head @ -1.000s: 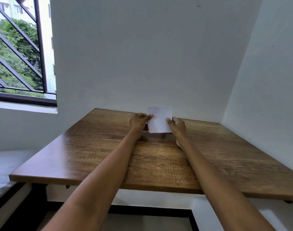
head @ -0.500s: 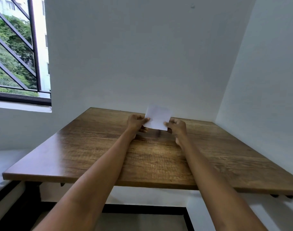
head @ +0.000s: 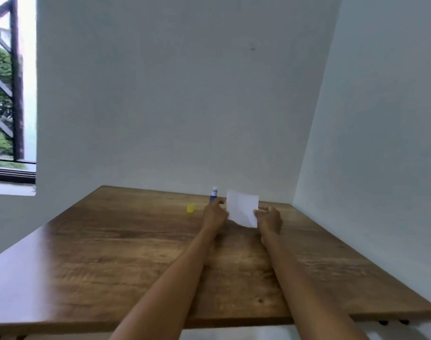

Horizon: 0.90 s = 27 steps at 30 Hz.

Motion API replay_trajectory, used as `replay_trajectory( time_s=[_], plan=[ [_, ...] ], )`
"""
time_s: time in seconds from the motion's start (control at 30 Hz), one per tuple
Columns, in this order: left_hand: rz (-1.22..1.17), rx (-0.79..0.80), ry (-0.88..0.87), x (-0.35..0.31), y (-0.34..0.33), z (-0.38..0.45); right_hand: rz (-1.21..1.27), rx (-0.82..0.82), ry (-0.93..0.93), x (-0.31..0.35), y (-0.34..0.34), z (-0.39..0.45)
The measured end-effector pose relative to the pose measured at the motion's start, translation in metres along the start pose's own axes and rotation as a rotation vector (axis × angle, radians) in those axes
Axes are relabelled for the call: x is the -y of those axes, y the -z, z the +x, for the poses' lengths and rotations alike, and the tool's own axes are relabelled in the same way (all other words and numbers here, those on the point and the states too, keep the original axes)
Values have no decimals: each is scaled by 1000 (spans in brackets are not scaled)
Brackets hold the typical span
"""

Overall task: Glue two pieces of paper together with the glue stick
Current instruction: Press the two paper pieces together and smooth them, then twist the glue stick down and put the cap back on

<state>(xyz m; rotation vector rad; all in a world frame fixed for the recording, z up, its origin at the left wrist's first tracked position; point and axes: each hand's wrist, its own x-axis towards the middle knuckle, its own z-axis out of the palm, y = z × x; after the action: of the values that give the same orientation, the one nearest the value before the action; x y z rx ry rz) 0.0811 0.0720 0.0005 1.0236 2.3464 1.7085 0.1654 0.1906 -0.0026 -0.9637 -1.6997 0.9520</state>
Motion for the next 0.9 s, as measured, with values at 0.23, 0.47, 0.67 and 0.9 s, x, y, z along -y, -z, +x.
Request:
replay_trajectory(
  time_s=[0.23, 0.47, 0.67, 0.9],
  plan=[
    [423, 67, -83, -3, -46, 20, -341, 116, 20, -22, 17, 47],
    [557, 48, -124, -6, -47, 19, -444, 138, 84, -27, 14, 51],
    [412, -53, -211, -1, -20, 5, -384, 93, 370, -9, 4, 28],
    [434, -371, -217, 15, 32, 6, -190, 526, 281, 38, -62, 0]
  ],
)
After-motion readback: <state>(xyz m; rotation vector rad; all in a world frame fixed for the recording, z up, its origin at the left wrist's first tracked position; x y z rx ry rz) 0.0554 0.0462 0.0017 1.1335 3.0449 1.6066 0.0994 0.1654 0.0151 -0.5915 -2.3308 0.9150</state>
